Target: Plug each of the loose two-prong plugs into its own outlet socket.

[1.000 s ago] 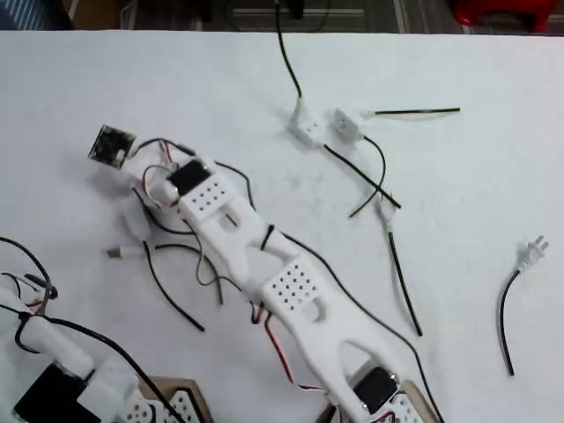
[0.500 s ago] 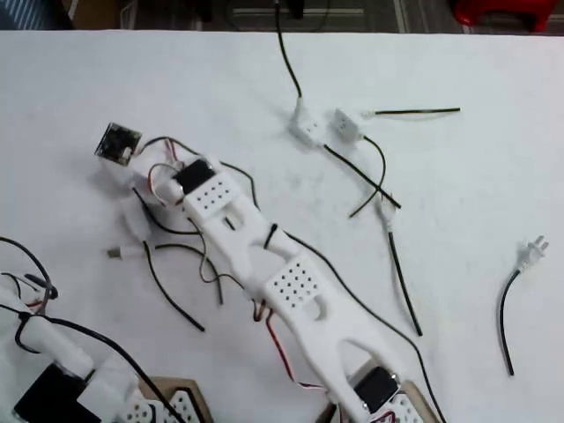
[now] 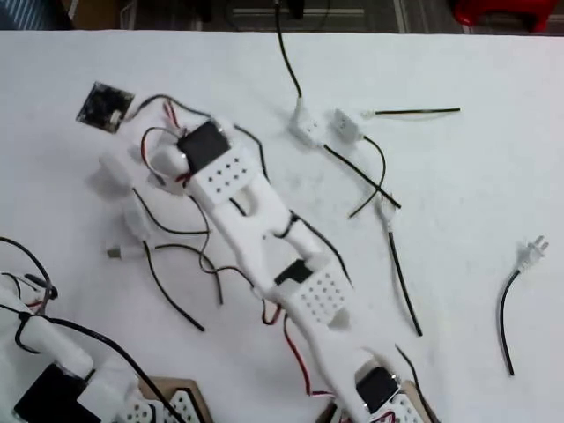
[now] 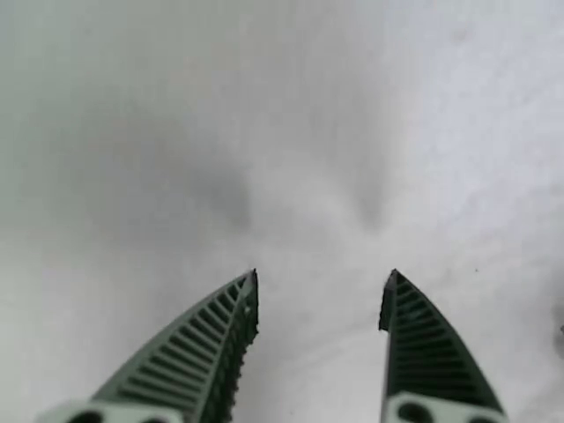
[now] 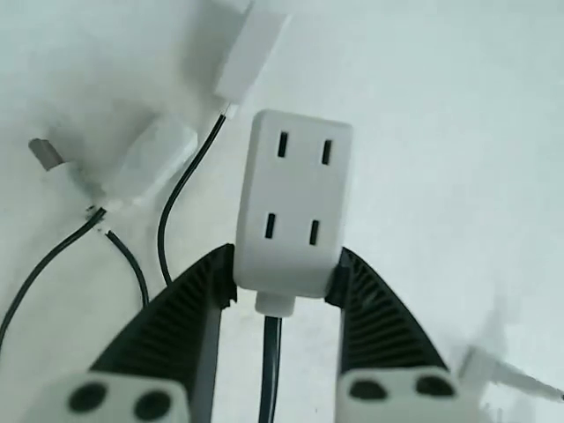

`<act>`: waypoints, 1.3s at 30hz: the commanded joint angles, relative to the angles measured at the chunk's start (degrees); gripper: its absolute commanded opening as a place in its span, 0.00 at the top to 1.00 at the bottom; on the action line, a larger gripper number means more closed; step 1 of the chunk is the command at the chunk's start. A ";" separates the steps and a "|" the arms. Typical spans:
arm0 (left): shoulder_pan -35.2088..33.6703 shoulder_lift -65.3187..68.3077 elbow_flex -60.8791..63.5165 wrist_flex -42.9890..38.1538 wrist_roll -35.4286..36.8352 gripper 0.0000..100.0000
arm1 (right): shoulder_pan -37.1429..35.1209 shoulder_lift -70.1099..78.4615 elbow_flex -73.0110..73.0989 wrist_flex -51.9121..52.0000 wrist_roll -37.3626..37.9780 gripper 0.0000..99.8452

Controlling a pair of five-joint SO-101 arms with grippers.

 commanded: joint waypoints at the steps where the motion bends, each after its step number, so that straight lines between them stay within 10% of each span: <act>1: -0.13 -1.98 -0.97 -0.62 -0.53 0.77 | 1.10 -15.52 -2.02 5.49 -2.81 0.97; 12: -0.04 -1.98 0.18 -2.02 -0.53 0.77 | 19.21 -34.86 5.27 6.99 -19.78 0.97; 25: -0.04 -1.98 0.53 -2.64 -0.44 0.77 | 36.00 -81.89 55.47 4.53 -34.99 0.97; 39: -0.04 -1.98 1.49 -2.99 -0.44 0.77 | 47.96 -102.20 110.95 -14.46 -20.13 0.97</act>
